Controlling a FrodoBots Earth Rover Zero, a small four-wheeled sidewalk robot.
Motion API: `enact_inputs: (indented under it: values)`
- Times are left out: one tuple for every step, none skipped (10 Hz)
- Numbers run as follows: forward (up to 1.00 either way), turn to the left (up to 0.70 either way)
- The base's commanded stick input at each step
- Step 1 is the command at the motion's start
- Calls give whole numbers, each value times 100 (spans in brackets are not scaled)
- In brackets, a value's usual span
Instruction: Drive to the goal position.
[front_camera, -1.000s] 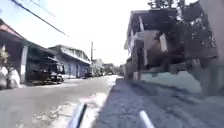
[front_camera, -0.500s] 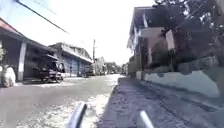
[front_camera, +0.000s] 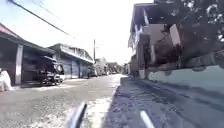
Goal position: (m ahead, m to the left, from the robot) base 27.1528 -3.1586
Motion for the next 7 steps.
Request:
enact_inputs:
  values:
    - [85, 0]
    - [85, 0]
    - [85, 0]
    - [85, -29]
    - [85, -34]
    - [85, -34]
    - [85, -27]
